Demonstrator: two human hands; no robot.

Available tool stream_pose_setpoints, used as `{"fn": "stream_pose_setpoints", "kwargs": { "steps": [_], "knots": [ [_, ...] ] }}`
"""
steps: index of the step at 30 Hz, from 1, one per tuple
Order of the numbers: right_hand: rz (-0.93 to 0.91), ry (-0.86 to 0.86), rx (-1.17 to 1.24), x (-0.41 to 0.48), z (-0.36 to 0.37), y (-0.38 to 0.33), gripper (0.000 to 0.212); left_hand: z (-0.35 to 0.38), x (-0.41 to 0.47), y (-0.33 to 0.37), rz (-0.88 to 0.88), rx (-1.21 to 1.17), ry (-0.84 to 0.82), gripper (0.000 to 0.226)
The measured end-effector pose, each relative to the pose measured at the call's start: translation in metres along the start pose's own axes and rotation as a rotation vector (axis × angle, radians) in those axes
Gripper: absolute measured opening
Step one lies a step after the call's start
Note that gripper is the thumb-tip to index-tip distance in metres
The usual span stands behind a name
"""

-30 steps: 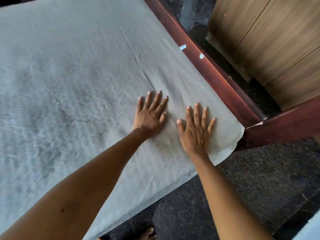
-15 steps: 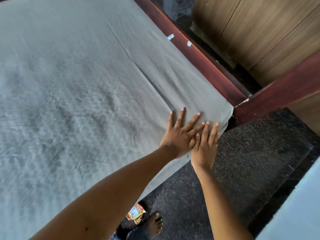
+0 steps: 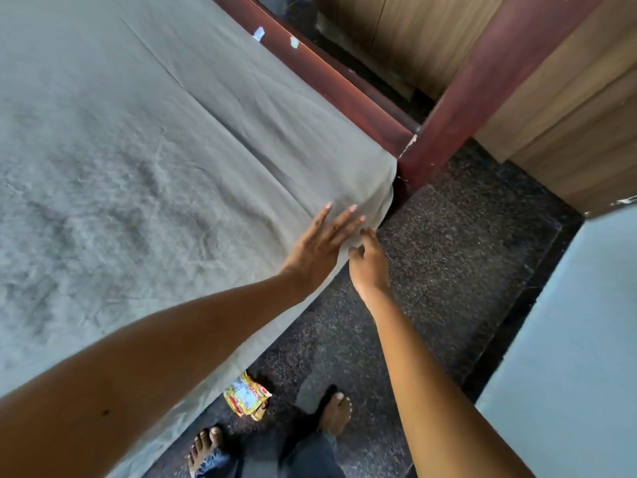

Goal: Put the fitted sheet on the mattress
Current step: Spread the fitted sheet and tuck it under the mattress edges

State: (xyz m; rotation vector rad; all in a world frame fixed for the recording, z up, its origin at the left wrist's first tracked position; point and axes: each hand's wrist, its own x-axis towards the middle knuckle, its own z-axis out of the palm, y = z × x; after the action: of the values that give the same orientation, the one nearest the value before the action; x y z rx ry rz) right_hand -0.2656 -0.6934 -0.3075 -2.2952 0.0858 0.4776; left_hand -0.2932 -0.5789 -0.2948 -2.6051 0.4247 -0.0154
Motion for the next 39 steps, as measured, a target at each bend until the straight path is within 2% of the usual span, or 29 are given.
{"fn": "stream_pose_setpoints", "kwargs": {
  "steps": [3,4,6,9,13,16,19,22,25,31,33,38,39],
  "knots": [
    [0.079,-0.067,0.209,0.014,-0.006,0.005,0.059,0.0,0.025,0.022,0.129,0.268,-0.125,0.064],
    [0.071,-0.09,0.212,0.017,-0.007,0.01,0.061,0.002,0.033,0.031,0.112,0.298,-0.178,0.061],
    [0.026,-0.125,0.161,0.024,-0.009,0.02,0.063,0.002,0.046,0.041,0.039,0.22,-0.207,0.059],
    [-0.006,-0.181,0.107,0.043,-0.018,0.04,0.061,0.011,0.07,0.058,0.081,0.186,-0.284,0.067],
    [0.07,-0.176,0.176,0.057,-0.02,0.058,0.048,0.022,0.082,0.064,0.069,0.133,-0.225,0.058],
    [0.19,-0.104,0.42,0.07,-0.012,0.072,0.036,0.03,0.085,0.074,0.068,0.104,-0.262,0.064],
    [0.28,-0.08,0.701,0.081,-0.004,0.075,0.034,0.045,0.089,0.079,0.078,0.123,-0.232,0.064],
    [0.269,-0.003,0.809,0.102,0.004,0.074,0.036,0.06,0.093,0.084,0.105,0.193,-0.172,0.065],
    [0.39,0.076,0.951,0.123,0.011,0.07,0.035,0.062,0.095,0.086,0.113,0.185,-0.167,0.064],
    [0.53,0.042,1.236,0.147,0.001,0.062,0.018,0.076,0.088,0.087,0.05,0.046,-0.058,0.066],
    [0.536,0.115,1.248,0.15,0.004,0.06,0.02,0.075,0.087,0.087,0.05,0.049,-0.068,0.07],
    [0.51,0.337,1.051,0.156,0.011,0.048,0.012,0.073,0.092,0.086,0.024,0.03,-0.135,0.068],
    [0.528,0.366,0.976,0.156,0.013,0.048,0.017,0.074,0.093,0.086,0.03,0.044,-0.156,0.068]
  ]
}}
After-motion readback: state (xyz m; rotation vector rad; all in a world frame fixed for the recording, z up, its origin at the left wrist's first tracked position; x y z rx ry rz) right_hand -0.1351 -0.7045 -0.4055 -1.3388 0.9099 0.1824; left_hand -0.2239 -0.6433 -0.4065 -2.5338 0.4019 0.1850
